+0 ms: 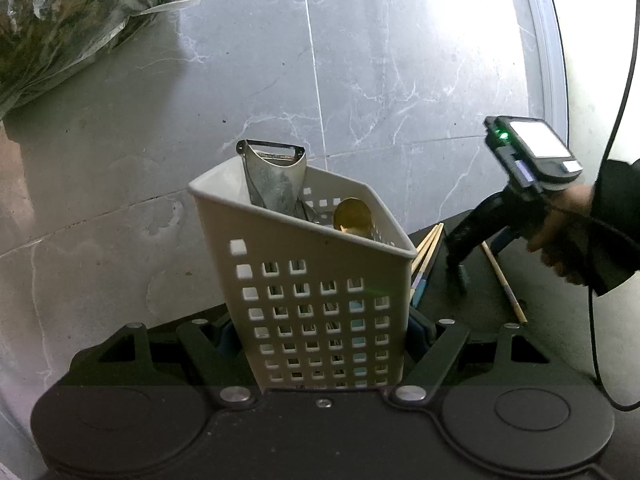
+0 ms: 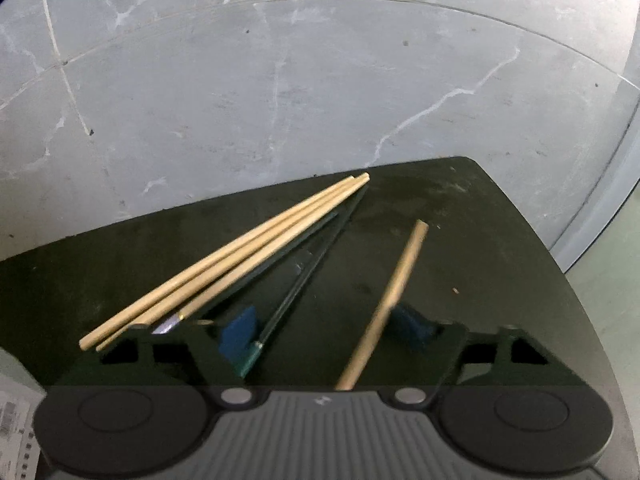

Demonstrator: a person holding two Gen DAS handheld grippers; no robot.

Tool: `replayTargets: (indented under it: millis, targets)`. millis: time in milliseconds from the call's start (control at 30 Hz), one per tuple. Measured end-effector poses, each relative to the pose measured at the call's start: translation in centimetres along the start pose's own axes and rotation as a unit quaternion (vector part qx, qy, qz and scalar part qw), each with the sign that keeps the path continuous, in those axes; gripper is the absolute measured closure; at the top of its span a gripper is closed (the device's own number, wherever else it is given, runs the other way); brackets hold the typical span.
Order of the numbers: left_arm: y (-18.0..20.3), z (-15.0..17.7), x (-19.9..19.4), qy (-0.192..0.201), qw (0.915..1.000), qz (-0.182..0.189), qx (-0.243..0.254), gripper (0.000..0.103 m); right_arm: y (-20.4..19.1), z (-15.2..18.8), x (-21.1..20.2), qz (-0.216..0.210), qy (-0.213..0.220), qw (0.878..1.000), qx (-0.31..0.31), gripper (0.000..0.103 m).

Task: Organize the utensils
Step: 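Grasp one wooden chopstick with the right tool and lift it toward the caddy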

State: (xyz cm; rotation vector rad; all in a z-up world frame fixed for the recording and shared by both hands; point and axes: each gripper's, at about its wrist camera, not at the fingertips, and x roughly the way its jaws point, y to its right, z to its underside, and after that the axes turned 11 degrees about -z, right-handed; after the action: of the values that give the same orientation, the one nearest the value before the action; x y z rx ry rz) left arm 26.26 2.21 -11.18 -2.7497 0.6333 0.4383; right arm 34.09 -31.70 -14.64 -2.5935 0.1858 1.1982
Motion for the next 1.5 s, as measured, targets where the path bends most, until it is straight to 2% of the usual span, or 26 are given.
replayTargets:
  millis: [67,200,267,300,433,500,567,600,733,900,1100,1300,1500]
  targets:
    - [-0.1,0.1,-0.1,0.001,1.0,0.0,-0.002,0.025,0.8,0.3,-0.6,-0.007,-0.004,1.0,-0.002,0.046]
    - [-0.1,0.2,-0.1,0.002,1.0,-0.001,-0.006,0.025,1.7,-0.1,-0.9,-0.019,-0.013,1.0,-0.017,0.051]
    - [-0.1,0.2,-0.1,0.002,1.0,0.0,-0.007,0.025,1.5,-0.8,-0.5,-0.014,-0.013,1.0,-0.013,0.063]
    - [-0.2,0.2,-0.1,0.002,1.0,0.001,-0.007,0.025,1.5,-1.2,-0.1,-0.014,-0.014,1.0,-0.008,0.065]
    - [-0.4,0.1,-0.1,0.001,1.0,0.004,-0.007,0.025,2.0,-2.5,0.4,-0.04,-0.017,0.998,0.037,0.057]
    - [-0.5,0.2,-0.1,0.003,1.0,0.006,-0.008,0.025,2.2,-2.8,0.6,-0.043,-0.017,0.998,0.041,0.064]
    - [-0.5,0.2,-0.1,0.004,0.9999,0.007,-0.007,0.025,1.8,-3.3,1.1,-0.025,-0.021,0.999,0.031,0.086]
    - [-0.6,0.2,-0.1,0.004,0.9999,0.008,-0.007,0.025,1.7,-3.5,1.3,-0.012,-0.025,0.999,0.029,0.087]
    - [-0.8,0.4,0.0,0.004,0.9999,0.011,-0.012,0.025,1.4,-3.1,0.9,-0.003,-0.051,0.999,0.016,0.088]
    - [-1.0,0.6,0.1,0.006,0.9997,0.013,-0.019,0.026,1.5,-2.2,0.0,-0.011,-0.071,0.997,0.011,0.091]
    - [-1.1,0.6,0.1,0.007,0.9997,0.017,-0.016,0.026,1.9,-0.5,-1.4,-0.037,-0.058,0.997,0.03,0.092]
    - [-1.1,0.7,0.1,0.009,0.9997,0.018,-0.014,0.026,1.5,0.7,-3.8,-0.074,-0.011,0.996,0.044,0.092]
    - [-1.0,0.7,0.0,0.011,0.9997,0.018,-0.013,0.026,-0.1,0.8,-8.6,-0.116,0.088,0.989,0.029,0.091]
